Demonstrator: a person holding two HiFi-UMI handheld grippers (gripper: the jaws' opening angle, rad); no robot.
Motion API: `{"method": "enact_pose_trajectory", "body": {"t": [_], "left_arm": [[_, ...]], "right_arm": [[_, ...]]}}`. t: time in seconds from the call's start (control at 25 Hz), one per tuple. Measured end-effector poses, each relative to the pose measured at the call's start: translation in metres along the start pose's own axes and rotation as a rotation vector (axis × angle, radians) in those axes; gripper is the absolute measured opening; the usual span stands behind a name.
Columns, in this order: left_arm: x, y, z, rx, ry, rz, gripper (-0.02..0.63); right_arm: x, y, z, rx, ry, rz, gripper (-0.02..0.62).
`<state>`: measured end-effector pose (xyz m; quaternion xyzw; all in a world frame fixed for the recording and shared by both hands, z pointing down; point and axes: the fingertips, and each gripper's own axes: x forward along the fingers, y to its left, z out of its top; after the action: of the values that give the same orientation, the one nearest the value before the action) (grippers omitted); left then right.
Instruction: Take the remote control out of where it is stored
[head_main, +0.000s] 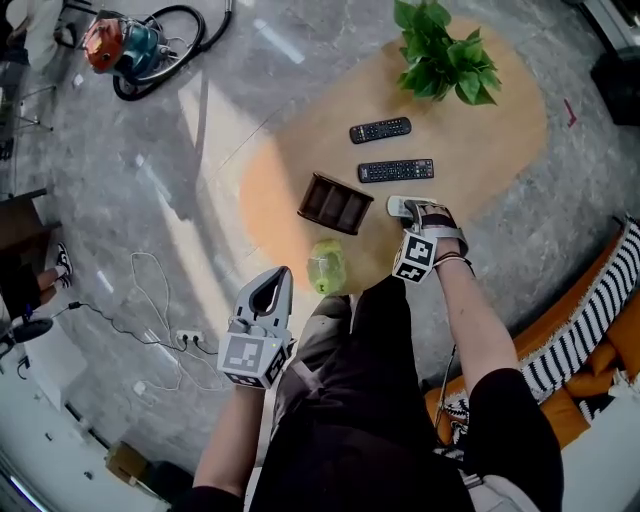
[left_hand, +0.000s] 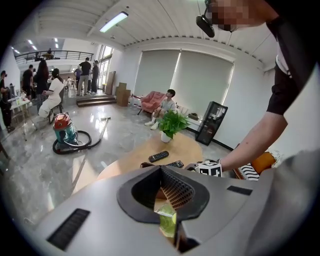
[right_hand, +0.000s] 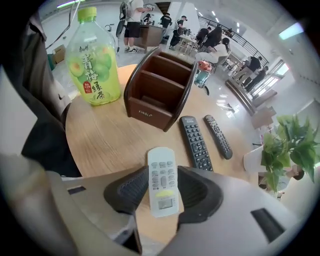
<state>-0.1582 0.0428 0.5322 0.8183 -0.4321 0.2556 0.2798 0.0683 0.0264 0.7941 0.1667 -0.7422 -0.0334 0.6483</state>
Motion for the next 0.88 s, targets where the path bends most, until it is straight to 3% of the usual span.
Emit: {"method": "enact_pose_trajectory", "body": {"t": [0.24,0.48,0.68,0.88], "left_arm": [[-0.007,-0.012,0.035,0.040,-0.068,-0.032,0.006],[-0.033,-0.022,0.090,0.062,-0.234,-0.064,0.006],[-0.074,-0.026,0.133,0.095,-0.371,-0.081,0.006],[-0.118,-0.019,0.157,0.130,-0.478,-0.051,0.006]], "right_arm": [[-0.050,-0.013,0.015,0.153,-0.065,-0.070,0.164],[-0.156,-0.049,0.052,0.559,-0.296,-0.138,0.164],[-0.260,-0.068,0.075,0.911,-0.554,-0.219,0.163],[-0.347,-0.068,0.079,1.141,-0.763,-0.301,0.156]]}}
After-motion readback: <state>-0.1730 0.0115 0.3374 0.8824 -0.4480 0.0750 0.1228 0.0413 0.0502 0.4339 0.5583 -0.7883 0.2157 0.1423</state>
